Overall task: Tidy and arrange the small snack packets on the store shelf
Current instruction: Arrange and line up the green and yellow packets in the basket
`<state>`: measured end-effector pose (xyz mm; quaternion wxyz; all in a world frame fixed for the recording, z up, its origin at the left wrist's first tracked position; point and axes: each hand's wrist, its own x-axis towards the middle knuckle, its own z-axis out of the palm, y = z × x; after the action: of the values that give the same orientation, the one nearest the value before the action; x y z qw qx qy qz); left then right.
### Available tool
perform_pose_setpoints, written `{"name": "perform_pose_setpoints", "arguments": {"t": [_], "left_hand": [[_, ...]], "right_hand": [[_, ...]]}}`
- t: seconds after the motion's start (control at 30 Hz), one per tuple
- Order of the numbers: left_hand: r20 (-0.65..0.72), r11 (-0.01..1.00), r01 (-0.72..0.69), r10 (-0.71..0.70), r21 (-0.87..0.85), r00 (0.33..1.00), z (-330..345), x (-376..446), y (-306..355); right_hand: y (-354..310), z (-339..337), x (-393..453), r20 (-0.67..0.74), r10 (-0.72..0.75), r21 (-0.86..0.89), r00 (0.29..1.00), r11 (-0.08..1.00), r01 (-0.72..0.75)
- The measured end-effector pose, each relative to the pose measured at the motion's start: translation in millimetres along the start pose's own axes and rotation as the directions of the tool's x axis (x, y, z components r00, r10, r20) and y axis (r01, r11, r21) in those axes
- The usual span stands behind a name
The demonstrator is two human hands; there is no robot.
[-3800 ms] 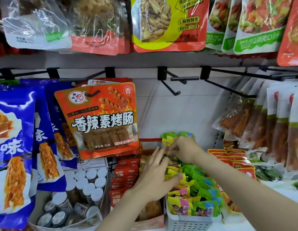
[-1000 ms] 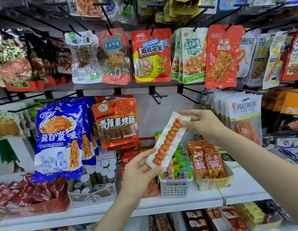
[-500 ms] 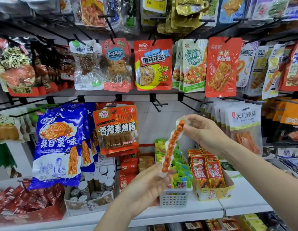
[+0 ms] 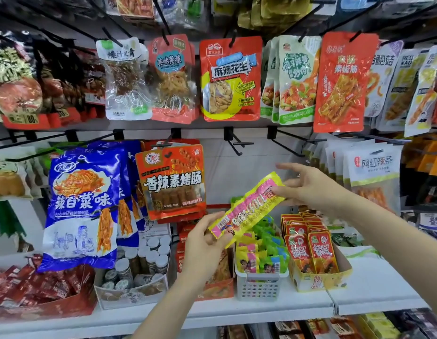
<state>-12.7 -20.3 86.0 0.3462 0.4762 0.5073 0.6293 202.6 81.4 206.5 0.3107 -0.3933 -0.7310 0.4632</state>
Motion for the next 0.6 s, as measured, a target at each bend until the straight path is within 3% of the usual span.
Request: {"name": "perform_pose_setpoints", "arguments": {"t": [0.07,0.17,0.23,0.3,0.43,0.5,0.6], "left_hand": [[-0.014,0.999,-0.015,0.016,0.049,1.0,-4.0,18.8,-7.5],[-0.042,0.967,0.009,0.002,0.256,0.999,-8.9,51.3,-23.3],[-0.025,0.87,0.037,-0.028,0.492,0.999,-9.3,68.2,-38.8],[0.034,0.781,-0.016,-0.006,0.625,0.999,-5.3,80.7,-54.0],[0.255,0.69,-0.197,0.018,0.697,0.967,17.7,102.4,-72.9],[0.354,0.622,-0.271,-0.01,0.735,0.935,31.0,115.3,-80.3],[0.375,0.519,-0.286,-0.074,0.806,0.924,44.8,134.5,-91.9]], "right_hand": [[6.6,-5.9,8.0,-0.008,-0.007,-0.142,1.0,0.99,0.006],[23.3,-6.7,22.3,-0.316,-0.154,-0.154,0.936,0.982,0.109],[37.6,-5.6,33.2,-0.414,-0.288,-0.266,0.863,0.945,0.188],[53.0,-4.7,43.7,-0.401,-0.386,-0.426,0.831,0.881,0.204],[70.3,-3.8,61.0,-0.336,-0.537,-0.697,0.774,0.694,0.179],[74.0,-3.0,67.3,-0.318,-0.549,-0.739,0.773,0.654,0.161],[79.6,-1.7,76.0,-0.313,-0.533,-0.745,0.786,0.651,0.145]]}}
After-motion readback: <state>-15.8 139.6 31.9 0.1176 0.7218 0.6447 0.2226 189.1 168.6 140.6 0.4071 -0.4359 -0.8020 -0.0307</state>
